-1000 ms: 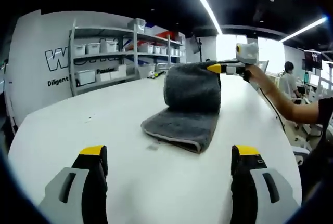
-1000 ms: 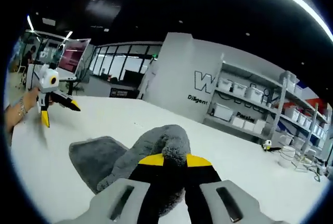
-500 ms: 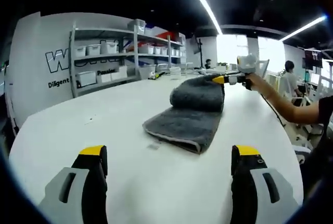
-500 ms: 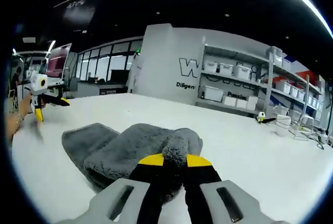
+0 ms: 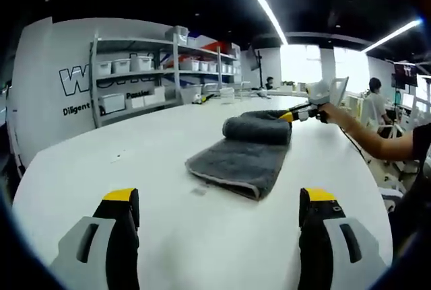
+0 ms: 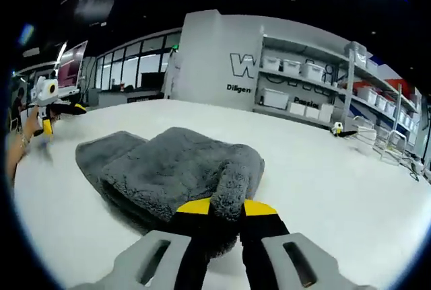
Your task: Open the folded towel by lifting each exposed corner and separating the folded layers until the towel lies flat within the target outline without major curled edges
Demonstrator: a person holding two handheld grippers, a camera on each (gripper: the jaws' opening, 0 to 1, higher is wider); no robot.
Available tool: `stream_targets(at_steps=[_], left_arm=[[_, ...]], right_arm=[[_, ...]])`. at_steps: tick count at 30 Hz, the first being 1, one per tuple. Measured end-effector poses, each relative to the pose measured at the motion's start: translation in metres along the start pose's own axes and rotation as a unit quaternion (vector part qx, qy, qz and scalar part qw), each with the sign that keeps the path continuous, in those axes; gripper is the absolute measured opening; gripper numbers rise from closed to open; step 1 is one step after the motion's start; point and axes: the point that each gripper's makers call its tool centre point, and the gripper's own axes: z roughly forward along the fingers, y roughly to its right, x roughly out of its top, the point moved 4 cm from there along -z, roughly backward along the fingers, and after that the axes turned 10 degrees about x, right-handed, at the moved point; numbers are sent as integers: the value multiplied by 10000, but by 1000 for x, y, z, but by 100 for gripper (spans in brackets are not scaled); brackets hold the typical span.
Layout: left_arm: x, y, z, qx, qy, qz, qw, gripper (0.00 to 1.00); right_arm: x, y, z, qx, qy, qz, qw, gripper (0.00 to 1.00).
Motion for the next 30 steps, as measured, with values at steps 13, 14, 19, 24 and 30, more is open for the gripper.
stream_targets(at_steps=[13, 14, 19, 24, 30], left_arm=[[0, -1, -1, 52, 1, -51, 10000, 97], [0, -1, -1, 67, -6, -63, 10000, 97], [-2, -3, 0, 95, -44, -108, 9999, 97], [-4, -6, -1, 166, -106, -247, 9995, 96], [-2, 0, 0, 101, -141, -287, 9994, 97]], right_arm=[[-1, 6, -12, -235, -140, -180, 9995, 38], [0, 7, -15, -237, -136, -182, 9995, 39], [11, 8, -29, -267, 84, -228, 9993, 53], [20, -5, -37, 180, 283, -209, 9992, 70], [13, -33, -45, 790, -25, -590, 9951, 97]])
